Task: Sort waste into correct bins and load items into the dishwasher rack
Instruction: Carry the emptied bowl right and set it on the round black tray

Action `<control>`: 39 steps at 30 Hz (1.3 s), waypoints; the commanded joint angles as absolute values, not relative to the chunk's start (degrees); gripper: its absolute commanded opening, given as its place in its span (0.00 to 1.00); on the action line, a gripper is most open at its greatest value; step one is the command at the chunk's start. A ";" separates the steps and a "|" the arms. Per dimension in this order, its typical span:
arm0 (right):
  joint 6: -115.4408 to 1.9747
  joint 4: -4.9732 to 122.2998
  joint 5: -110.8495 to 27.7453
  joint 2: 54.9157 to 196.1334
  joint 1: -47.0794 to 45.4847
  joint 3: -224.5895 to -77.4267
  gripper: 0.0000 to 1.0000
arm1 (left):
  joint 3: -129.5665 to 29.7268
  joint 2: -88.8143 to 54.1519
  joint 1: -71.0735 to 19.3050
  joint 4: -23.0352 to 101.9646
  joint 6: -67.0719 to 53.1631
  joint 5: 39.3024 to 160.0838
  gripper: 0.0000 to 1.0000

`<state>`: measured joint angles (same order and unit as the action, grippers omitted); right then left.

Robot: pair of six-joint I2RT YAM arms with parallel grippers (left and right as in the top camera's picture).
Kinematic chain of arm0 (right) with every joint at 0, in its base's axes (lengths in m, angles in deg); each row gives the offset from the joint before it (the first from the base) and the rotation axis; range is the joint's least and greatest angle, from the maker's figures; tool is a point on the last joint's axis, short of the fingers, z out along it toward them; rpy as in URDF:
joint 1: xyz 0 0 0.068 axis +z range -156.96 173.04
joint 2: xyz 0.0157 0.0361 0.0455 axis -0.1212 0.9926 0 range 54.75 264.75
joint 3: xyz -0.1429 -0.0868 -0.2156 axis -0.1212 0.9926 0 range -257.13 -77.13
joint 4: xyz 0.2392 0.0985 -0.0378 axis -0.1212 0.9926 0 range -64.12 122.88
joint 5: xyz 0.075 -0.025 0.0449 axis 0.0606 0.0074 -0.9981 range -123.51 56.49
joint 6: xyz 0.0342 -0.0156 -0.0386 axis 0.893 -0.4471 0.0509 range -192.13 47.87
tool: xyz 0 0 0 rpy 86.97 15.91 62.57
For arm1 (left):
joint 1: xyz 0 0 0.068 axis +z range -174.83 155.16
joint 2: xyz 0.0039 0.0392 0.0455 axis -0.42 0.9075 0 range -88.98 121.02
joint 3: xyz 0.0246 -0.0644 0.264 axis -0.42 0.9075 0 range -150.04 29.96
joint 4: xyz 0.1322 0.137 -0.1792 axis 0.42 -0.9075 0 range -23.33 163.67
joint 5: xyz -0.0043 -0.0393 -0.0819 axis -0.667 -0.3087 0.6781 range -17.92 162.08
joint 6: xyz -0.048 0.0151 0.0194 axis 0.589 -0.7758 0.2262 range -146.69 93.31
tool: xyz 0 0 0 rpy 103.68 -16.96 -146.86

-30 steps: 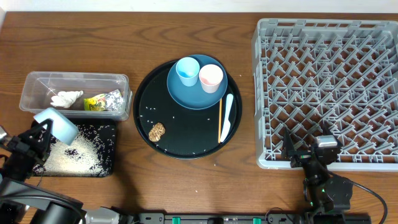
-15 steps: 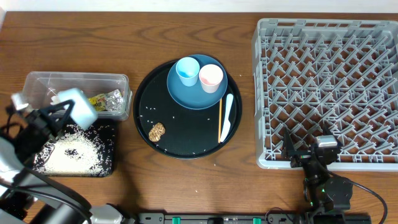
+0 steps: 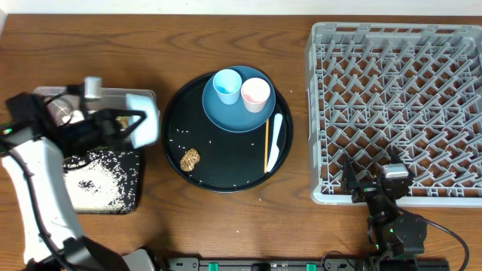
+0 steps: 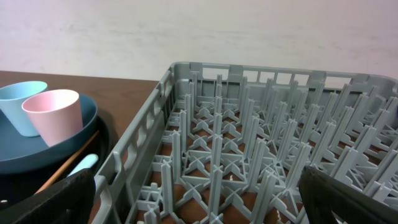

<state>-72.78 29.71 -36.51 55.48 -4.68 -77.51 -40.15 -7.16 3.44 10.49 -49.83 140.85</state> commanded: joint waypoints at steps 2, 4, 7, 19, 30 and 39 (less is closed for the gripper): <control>-73.28 29.95 -36.34 55.40 -4.39 -77.45 0.99 | -41.37 -10.19 -4.78 12.48 -42.13 127.21 0.06; -73.28 29.95 -36.34 55.40 -4.39 -77.45 0.99 | -41.37 -10.89 -9.22 13.51 -40.17 122.71 0.06; -73.28 29.95 -36.34 55.40 -4.39 -77.45 0.99 | -41.37 -11.09 -15.51 14.86 -38.37 118.51 0.06; -73.26 29.95 -36.34 55.40 -4.39 -77.45 0.99 | -39.56 -11.05 -38.75 17.84 -31.66 100.65 0.06; -73.28 29.95 -36.34 55.40 -4.39 -77.45 0.99 | -37.92 -10.17 -55.03 19.98 -22.07 83.48 0.06; -73.28 29.95 -36.36 55.40 -4.39 -77.45 0.99 | -37.75 -5.47 -59.99 21.57 -17.87 78.43 0.06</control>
